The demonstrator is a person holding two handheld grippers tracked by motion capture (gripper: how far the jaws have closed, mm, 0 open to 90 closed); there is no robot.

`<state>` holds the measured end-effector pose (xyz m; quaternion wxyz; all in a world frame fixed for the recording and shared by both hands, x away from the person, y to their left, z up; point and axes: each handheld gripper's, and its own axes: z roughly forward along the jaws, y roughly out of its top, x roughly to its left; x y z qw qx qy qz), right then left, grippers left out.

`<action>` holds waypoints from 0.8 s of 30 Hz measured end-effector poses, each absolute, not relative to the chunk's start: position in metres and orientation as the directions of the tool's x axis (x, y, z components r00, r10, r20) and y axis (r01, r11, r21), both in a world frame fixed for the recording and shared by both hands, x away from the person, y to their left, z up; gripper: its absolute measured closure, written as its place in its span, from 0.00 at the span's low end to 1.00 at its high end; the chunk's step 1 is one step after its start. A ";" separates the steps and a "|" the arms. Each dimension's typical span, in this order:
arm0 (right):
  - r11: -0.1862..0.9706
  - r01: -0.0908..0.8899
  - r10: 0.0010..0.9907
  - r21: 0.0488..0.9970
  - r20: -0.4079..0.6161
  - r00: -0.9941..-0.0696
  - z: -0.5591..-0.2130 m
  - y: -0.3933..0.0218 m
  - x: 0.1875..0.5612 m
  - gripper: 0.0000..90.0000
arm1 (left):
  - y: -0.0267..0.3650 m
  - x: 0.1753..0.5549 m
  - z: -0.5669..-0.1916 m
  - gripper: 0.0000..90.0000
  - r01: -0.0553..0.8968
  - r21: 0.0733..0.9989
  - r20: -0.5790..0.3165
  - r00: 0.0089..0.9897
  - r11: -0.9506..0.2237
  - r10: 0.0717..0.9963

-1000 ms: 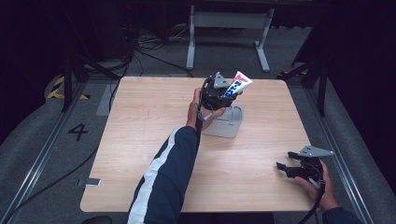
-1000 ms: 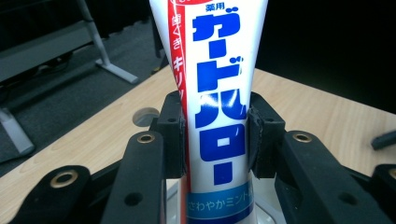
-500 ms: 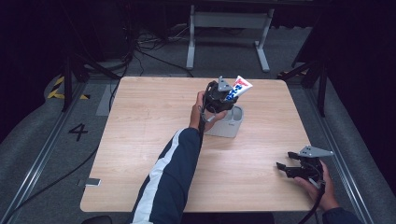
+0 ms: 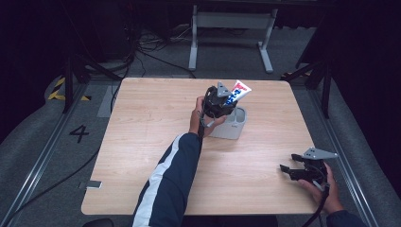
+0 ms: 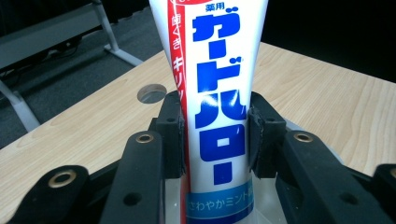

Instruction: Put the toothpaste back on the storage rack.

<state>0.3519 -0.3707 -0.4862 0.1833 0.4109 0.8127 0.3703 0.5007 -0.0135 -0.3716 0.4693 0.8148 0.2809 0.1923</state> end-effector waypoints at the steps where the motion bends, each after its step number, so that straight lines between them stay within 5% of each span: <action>1: 0.387 0.533 0.803 0.752 0.008 -0.595 -0.486 -0.371 0.352 0.31 | -0.011 0.500 -0.370 0.71 0.273 0.877 0.045 0.773 -0.395 0.633; 24: 0.386 0.532 0.803 0.753 0.009 -0.595 -0.486 -0.371 0.352 0.31 | 0.020 0.484 -0.374 0.69 0.221 0.873 0.061 0.835 -0.435 0.547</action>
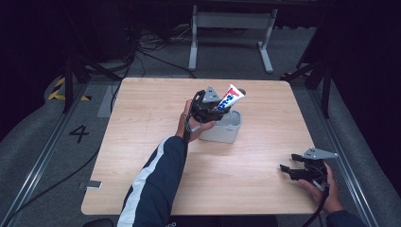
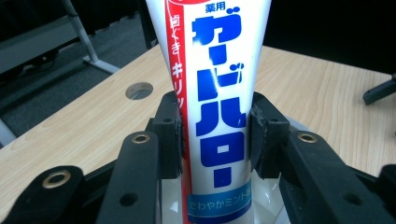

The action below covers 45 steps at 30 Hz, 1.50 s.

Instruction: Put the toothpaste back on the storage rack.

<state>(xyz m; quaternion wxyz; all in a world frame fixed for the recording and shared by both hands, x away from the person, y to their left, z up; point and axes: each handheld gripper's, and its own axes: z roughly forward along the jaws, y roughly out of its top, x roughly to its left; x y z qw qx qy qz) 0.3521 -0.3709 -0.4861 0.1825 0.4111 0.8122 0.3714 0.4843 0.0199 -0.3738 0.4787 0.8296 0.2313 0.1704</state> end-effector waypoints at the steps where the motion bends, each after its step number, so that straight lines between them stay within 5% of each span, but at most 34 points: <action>1: 0.386 0.532 0.803 0.753 0.009 -0.595 -0.486 -0.371 0.352 0.31 | 0.020 0.484 -0.374 0.69 0.221 0.873 0.061 0.835 -0.435 0.547; 25: 0.385 0.534 0.804 0.752 0.011 -0.595 -0.486 -0.371 0.352 0.31 | 0.019 0.485 -0.391 0.60 0.235 0.776 0.117 0.858 -0.585 0.499; 28: 0.385 0.535 0.804 0.752 0.012 -0.595 -0.486 -0.371 0.352 0.31 | 0.019 0.485 -0.390 0.53 0.240 0.782 0.097 0.865 -0.575 0.493; 45: 0.387 0.534 0.803 0.752 0.010 -0.596 -0.486 -0.371 0.352 0.31 | 0.031 0.483 -0.376 0.47 0.252 0.823 0.069 0.845 -0.509 0.530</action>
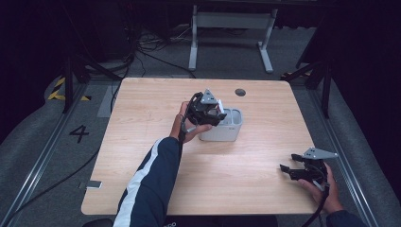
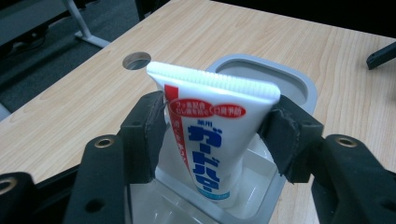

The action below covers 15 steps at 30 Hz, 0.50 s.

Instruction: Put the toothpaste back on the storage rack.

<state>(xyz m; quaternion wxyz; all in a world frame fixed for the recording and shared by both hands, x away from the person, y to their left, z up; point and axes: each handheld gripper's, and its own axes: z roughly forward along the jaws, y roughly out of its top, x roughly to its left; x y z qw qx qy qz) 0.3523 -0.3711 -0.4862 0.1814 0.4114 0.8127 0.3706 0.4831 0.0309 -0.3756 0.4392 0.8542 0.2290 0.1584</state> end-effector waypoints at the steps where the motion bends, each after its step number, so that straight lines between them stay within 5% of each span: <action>1: 0.387 0.534 0.803 0.752 0.010 -0.596 -0.486 -0.371 0.352 0.31 | 0.031 0.482 -0.375 0.46 0.254 0.823 0.069 0.844 -0.508 0.532; 15: 0.386 0.535 0.803 0.752 0.011 -0.595 -0.486 -0.371 0.352 0.31 | 0.037 0.470 -0.363 0.40 0.245 0.813 0.109 0.827 -0.528 0.551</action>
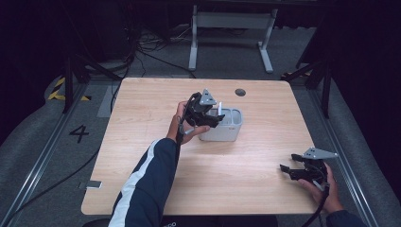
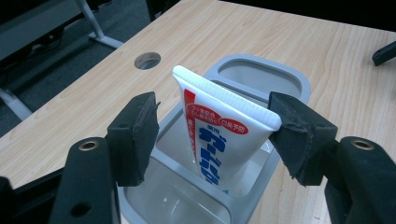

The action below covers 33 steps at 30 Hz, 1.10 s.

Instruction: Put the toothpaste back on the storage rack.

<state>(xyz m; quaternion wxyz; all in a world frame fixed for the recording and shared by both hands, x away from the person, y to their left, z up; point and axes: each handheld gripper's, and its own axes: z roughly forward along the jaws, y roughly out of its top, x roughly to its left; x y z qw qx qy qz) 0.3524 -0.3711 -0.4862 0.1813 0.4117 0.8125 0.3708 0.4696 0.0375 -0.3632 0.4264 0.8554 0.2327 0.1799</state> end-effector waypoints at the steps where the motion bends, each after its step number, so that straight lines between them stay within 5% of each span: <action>1: 0.387 0.534 0.803 0.752 0.010 -0.596 -0.486 -0.371 0.352 0.31 | 0.039 0.469 -0.362 0.40 0.239 0.815 0.115 0.826 -0.528 0.552; 33: 0.387 0.534 0.803 0.752 0.009 -0.596 -0.486 -0.371 0.352 0.31 | 0.079 0.424 -0.356 0.35 0.196 0.779 0.191 0.830 -0.595 0.524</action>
